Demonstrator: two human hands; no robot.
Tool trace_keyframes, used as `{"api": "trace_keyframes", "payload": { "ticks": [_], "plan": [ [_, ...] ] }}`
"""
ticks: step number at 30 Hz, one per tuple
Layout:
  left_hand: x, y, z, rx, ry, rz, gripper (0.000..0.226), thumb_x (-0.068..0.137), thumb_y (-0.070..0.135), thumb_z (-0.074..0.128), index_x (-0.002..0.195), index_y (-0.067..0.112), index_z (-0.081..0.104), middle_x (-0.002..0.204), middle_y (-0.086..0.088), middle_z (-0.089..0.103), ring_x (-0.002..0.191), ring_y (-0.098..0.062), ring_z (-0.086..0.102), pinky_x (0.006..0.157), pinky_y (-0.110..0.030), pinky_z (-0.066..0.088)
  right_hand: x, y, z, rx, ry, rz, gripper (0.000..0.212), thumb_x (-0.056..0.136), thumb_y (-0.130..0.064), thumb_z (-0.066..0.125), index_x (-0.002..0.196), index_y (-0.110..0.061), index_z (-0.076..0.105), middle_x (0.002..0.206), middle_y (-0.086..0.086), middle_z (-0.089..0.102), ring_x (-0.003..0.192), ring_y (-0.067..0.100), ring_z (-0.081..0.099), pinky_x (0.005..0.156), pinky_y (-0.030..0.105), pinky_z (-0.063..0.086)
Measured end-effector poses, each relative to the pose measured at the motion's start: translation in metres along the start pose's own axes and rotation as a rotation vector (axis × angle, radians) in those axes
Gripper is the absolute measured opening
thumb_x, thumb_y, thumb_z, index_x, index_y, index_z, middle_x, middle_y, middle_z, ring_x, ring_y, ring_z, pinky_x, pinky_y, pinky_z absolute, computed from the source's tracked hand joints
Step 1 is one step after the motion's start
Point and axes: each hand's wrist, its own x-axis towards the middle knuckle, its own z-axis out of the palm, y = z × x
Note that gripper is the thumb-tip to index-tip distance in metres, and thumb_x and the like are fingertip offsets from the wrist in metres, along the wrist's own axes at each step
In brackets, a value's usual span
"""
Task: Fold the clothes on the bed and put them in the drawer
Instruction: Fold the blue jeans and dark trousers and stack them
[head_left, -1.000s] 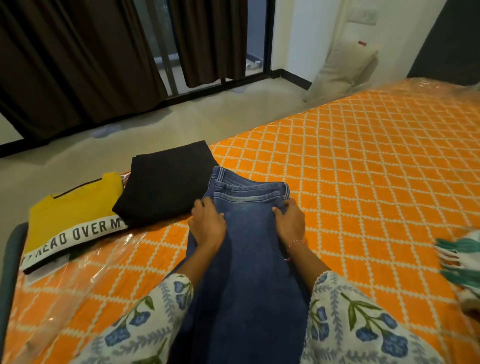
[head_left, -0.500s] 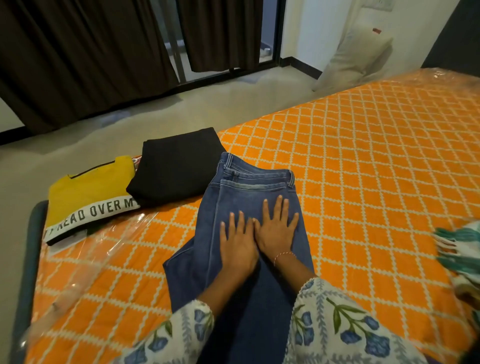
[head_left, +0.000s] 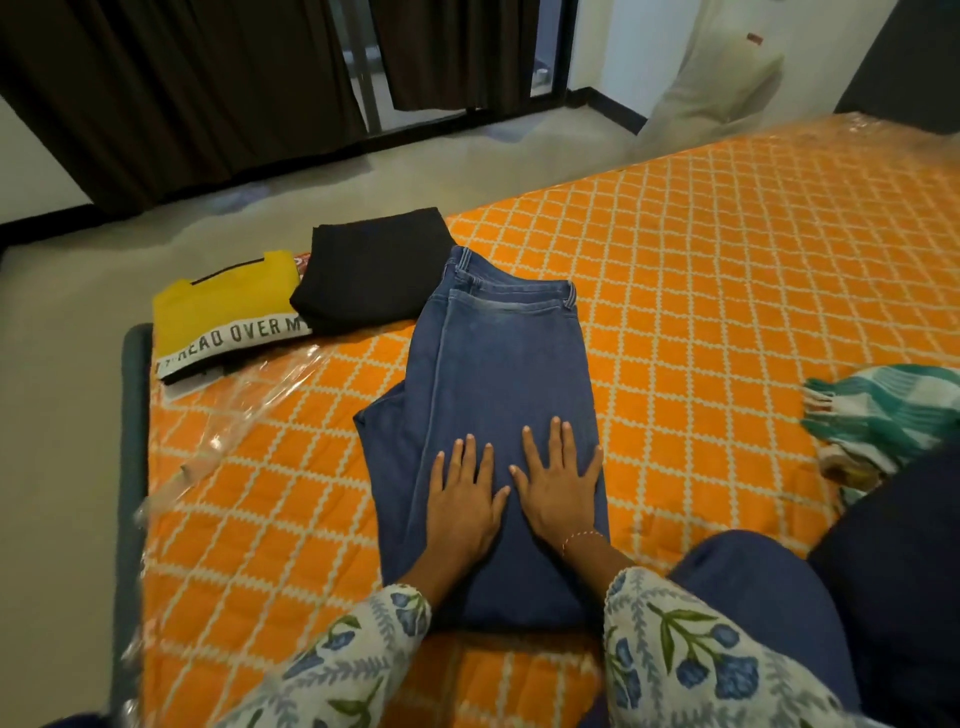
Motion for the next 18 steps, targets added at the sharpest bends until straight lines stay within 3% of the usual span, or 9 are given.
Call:
{"api": "trace_keyframes", "payload": {
  "ticks": [3, 6, 9, 11, 13, 14, 16, 18],
  "plan": [
    [-0.03, 0.001, 0.009, 0.005, -0.063, 0.086, 0.068, 0.086, 0.053, 0.032, 0.131, 0.007, 0.055, 0.135, -0.021, 0.052, 0.125, -0.033, 0.052, 0.11, -0.042, 0.015, -0.027, -0.001, 0.006, -0.019, -0.031, -0.054, 0.069, 0.098, -0.052, 0.007, 0.132, -0.016, 0.056, 0.137, 0.021, 0.051, 0.126, 0.036, 0.051, 0.101, 0.061, 0.017],
    [-0.056, -0.009, 0.01, 0.071, -0.116, 0.225, 0.084, 0.088, 0.07, 0.024, 0.146, 0.01, 0.031, 0.152, -0.021, 0.026, 0.141, -0.032, 0.027, 0.114, -0.041, 0.002, -0.05, 0.003, 0.014, -0.067, -0.02, -0.137, 0.078, 0.098, -0.053, -0.002, 0.13, -0.015, 0.058, 0.134, 0.022, 0.053, 0.123, 0.038, 0.053, 0.104, 0.058, 0.011],
    [-0.072, -0.017, 0.015, 0.218, -0.152, 0.288, 0.106, 0.076, 0.087, 0.016, 0.143, 0.008, 0.04, 0.148, -0.019, 0.037, 0.137, -0.031, 0.036, 0.113, -0.042, 0.006, -0.067, 0.006, 0.021, -0.062, -0.039, -0.187, 0.081, 0.097, -0.057, -0.001, 0.128, -0.014, 0.06, 0.133, 0.023, 0.054, 0.119, 0.038, 0.056, 0.105, 0.056, 0.009],
    [-0.076, -0.024, 0.022, 0.277, -0.173, 0.306, 0.111, 0.072, 0.09, 0.016, 0.142, 0.008, 0.04, 0.146, -0.021, 0.039, 0.135, -0.034, 0.038, 0.114, -0.046, 0.015, -0.08, 0.008, 0.012, -0.088, -0.038, -0.18, 0.092, 0.092, -0.063, -0.012, 0.134, -0.013, 0.053, 0.139, 0.024, 0.047, 0.125, 0.039, 0.05, 0.105, 0.059, 0.014],
    [-0.084, -0.03, 0.017, 0.355, -0.15, 0.378, 0.102, 0.074, 0.082, 0.022, 0.144, 0.009, 0.036, 0.145, -0.024, 0.039, 0.134, -0.036, 0.039, 0.112, -0.048, 0.027, -0.087, 0.01, 0.0, -0.155, -0.132, -0.215, 0.121, 0.061, -0.073, -0.04, 0.152, -0.018, 0.018, 0.157, 0.021, 0.011, 0.144, 0.036, 0.018, 0.111, 0.061, 0.003],
    [-0.086, -0.031, 0.012, 0.391, -0.127, 0.422, 0.094, 0.08, 0.073, 0.029, 0.147, 0.008, 0.028, 0.149, -0.026, 0.031, 0.138, -0.037, 0.034, 0.112, -0.047, 0.027, -0.089, 0.012, -0.006, -0.168, -0.208, -0.227, 0.132, 0.041, -0.075, -0.047, 0.153, -0.022, 0.0, 0.159, 0.017, -0.007, 0.147, 0.031, 0.0, 0.112, 0.06, -0.005],
    [-0.094, -0.024, -0.004, 0.44, -0.127, 0.403, 0.076, 0.095, 0.049, 0.038, 0.151, 0.007, 0.007, 0.155, -0.025, 0.011, 0.144, -0.036, 0.018, 0.115, -0.043, 0.019, -0.091, 0.013, -0.019, -0.134, -0.294, -0.252, 0.143, 0.024, -0.082, -0.044, 0.151, -0.027, -0.01, 0.158, 0.011, -0.019, 0.147, 0.026, -0.014, 0.112, 0.057, -0.011],
    [-0.097, -0.018, -0.013, 0.408, -0.146, 0.332, 0.064, 0.098, 0.036, 0.039, 0.15, 0.006, 0.015, 0.153, -0.023, 0.021, 0.138, -0.035, 0.031, 0.106, -0.042, 0.032, -0.094, 0.012, -0.03, -0.077, -0.35, -0.297, 0.141, 0.029, -0.093, -0.027, 0.152, -0.028, -0.006, 0.158, 0.01, -0.018, 0.147, 0.025, -0.014, 0.112, 0.06, -0.013]
  ]
}}
